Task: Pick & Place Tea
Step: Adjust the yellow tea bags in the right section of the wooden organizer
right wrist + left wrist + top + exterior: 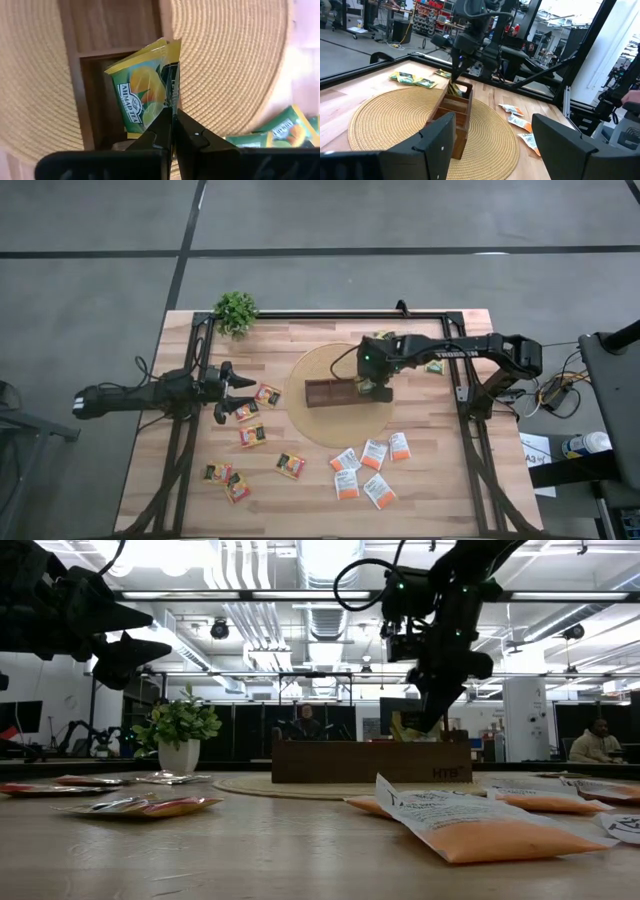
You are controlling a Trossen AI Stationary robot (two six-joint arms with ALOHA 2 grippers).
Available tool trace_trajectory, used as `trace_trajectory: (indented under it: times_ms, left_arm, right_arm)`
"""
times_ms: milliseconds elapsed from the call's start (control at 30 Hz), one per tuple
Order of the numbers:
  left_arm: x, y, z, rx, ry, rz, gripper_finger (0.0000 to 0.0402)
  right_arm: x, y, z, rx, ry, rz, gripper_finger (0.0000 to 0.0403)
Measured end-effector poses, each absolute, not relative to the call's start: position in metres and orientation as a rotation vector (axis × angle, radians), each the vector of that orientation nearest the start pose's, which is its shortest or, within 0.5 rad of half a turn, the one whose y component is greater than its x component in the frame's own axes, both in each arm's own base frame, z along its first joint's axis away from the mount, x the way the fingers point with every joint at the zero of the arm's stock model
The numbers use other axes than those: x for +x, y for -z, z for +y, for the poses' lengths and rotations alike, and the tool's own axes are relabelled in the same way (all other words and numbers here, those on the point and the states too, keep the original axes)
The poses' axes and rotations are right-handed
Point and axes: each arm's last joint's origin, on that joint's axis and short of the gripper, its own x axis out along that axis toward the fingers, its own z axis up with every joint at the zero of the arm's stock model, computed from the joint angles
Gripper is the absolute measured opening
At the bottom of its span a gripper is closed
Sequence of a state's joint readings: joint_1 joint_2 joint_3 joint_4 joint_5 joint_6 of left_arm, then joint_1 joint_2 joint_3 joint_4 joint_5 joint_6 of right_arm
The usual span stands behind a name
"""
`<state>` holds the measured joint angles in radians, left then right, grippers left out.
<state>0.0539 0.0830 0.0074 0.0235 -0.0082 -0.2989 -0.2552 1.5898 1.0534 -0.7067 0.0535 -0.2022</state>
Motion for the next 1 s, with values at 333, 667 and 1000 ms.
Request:
trace_trajectory:
  times_ms: [333, 667, 1000]
  left_arm:
    - [0.102, -0.162, 0.006, -0.300, -0.069, 0.043, 0.0257]
    - [0.102, -0.162, 0.006, -0.300, -0.070, 0.043, 0.0257]
    - [0.102, -0.162, 0.006, -0.300, -0.070, 0.043, 0.0257]
  right_arm:
    - [0.287, -0.207, -0.072, -0.071, 0.192, 1.247, 0.0008]
    - [0.283, -0.200, -0.067, 0.062, 0.123, 1.247, 0.0015]
    - [0.282, -0.198, -0.066, 0.074, 0.114, 1.252, 0.0130]
